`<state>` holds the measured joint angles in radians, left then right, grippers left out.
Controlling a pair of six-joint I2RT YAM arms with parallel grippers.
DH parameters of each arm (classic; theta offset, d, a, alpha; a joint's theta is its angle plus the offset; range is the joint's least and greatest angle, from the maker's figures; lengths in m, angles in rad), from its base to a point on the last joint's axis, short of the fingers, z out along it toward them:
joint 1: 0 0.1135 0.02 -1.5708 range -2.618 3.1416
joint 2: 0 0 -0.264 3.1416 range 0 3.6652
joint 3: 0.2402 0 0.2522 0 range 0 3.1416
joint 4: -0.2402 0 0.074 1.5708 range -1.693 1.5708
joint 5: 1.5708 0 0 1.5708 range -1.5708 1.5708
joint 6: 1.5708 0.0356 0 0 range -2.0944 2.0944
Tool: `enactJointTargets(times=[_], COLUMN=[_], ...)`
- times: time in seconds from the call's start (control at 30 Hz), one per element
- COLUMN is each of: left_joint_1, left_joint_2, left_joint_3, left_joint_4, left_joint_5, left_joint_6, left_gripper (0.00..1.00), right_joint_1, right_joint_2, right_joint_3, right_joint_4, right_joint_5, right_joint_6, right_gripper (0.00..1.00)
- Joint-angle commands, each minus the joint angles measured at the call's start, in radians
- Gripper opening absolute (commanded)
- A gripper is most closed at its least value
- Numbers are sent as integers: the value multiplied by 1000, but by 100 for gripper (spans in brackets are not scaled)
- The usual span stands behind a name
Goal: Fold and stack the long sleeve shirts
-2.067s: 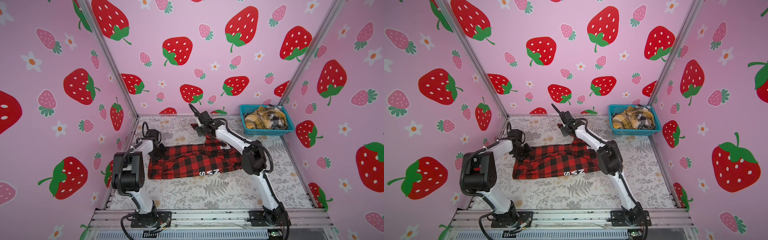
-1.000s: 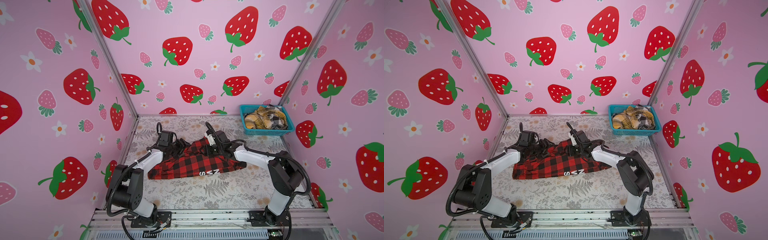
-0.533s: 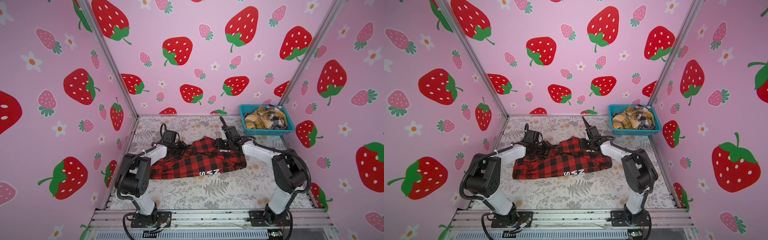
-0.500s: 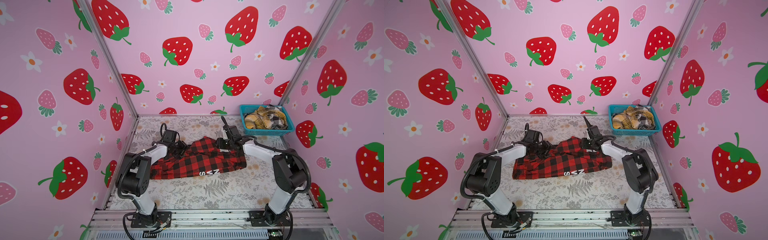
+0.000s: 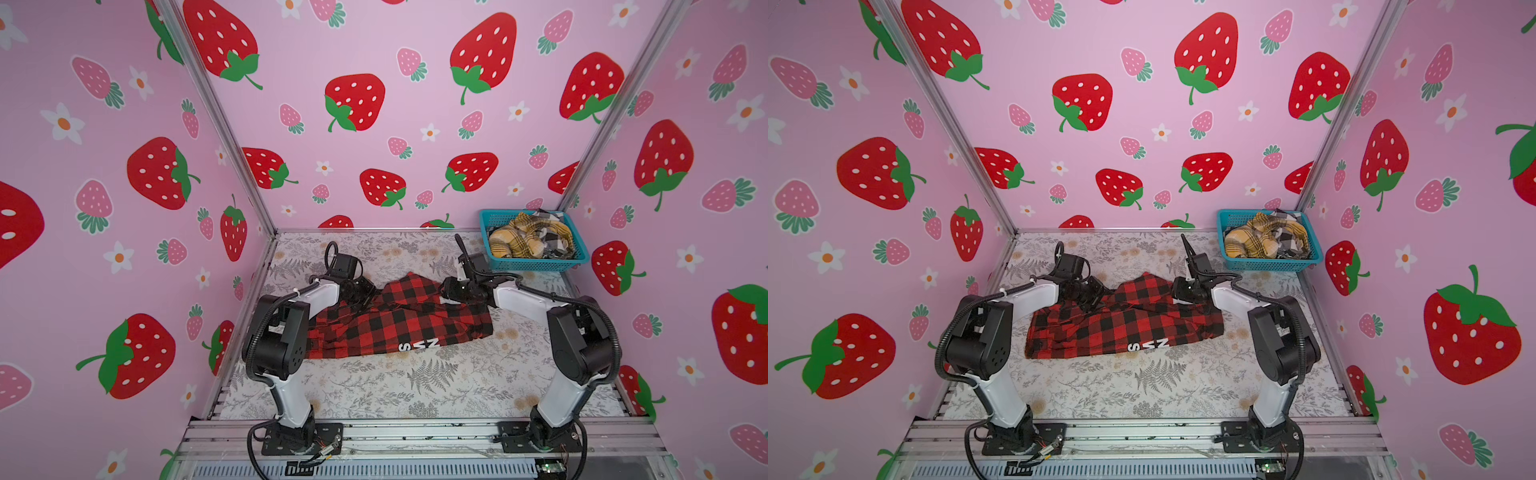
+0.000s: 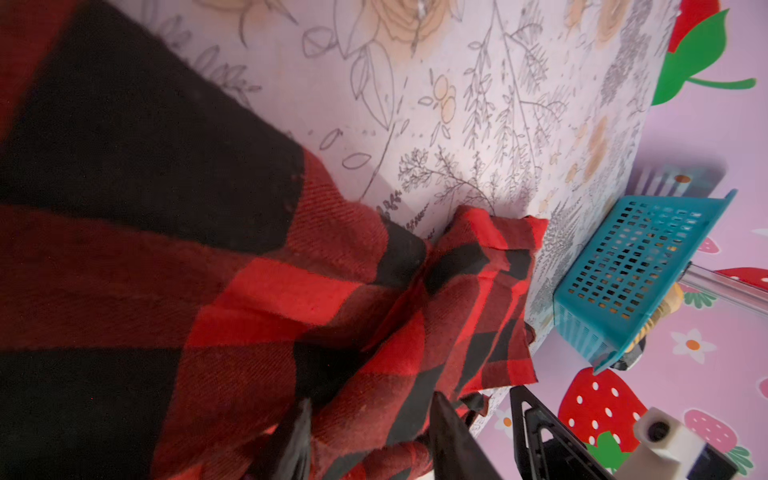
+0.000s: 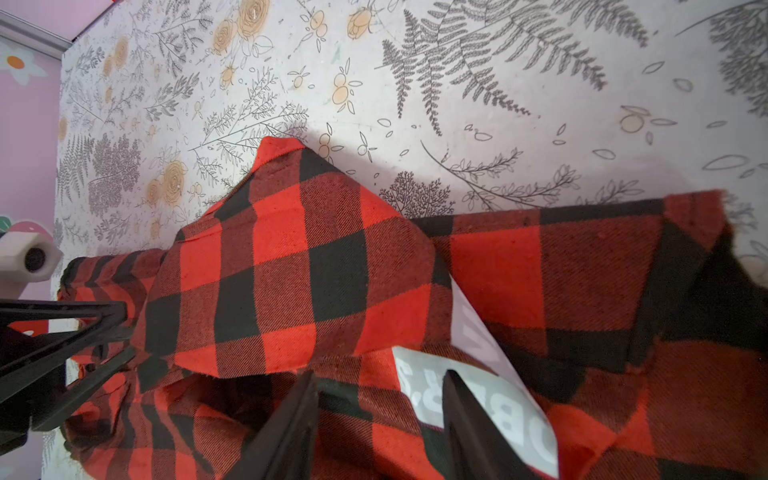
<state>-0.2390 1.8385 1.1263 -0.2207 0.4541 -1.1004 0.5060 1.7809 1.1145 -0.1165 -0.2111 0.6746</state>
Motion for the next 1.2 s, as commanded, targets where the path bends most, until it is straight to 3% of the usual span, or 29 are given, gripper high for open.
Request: enactJointTargets(times=[0.0,0.1,0.27,0.33,0.47,0.57,0.6,0.63,0.67,0.73,0.87,0.97,1.1,1.17], left_joint_1=[-8,-23,-101,-157,-339,-488,-525,-559,-587,-609,-611,-600,-482,-366], left_joint_2=[33,45,4,-5,-20,-12,7,29,48,77,111,54,-134,-213], left_joint_3=[53,136,348,417,474,432,426,419,403,369,362,386,327,197], left_joint_4=[-42,-108,-310,-393,-501,-487,-497,-508,-507,-491,-460,-471,-435,-283], left_joint_5=[4,-16,-181,-296,-617,-773,-801,-814,-801,-744,-591,-564,-485,-274], left_joint_6=[16,83,347,472,742,927,955,969,971,933,823,743,523,362], left_gripper=[27,0,0,0,0,0,6,20,30,39,46,55,61,62], right_joint_1=[-9,-13,-18,-18,-19,-22,-25,-29,-35,-51,-70,-69,-39,7], right_joint_2=[-17,-31,-47,-57,-93,-120,-125,-135,-144,-169,-225,-230,-193,-141], right_joint_3=[-16,-25,-38,-47,-61,-66,-65,-62,-63,-70,-71,-47,-13,44], right_joint_4=[-6,-9,-21,-22,-27,-39,-45,-55,-63,-73,-83,-98,-80,-113], right_joint_5=[-4,-4,4,5,9,15,17,22,29,33,40,16,-64,-69], right_joint_6=[20,21,16,15,13,13,11,10,12,22,33,17,-21,-59], right_gripper=[50,49,48,48,48,48,48,48,48,48,49,49,43,41])
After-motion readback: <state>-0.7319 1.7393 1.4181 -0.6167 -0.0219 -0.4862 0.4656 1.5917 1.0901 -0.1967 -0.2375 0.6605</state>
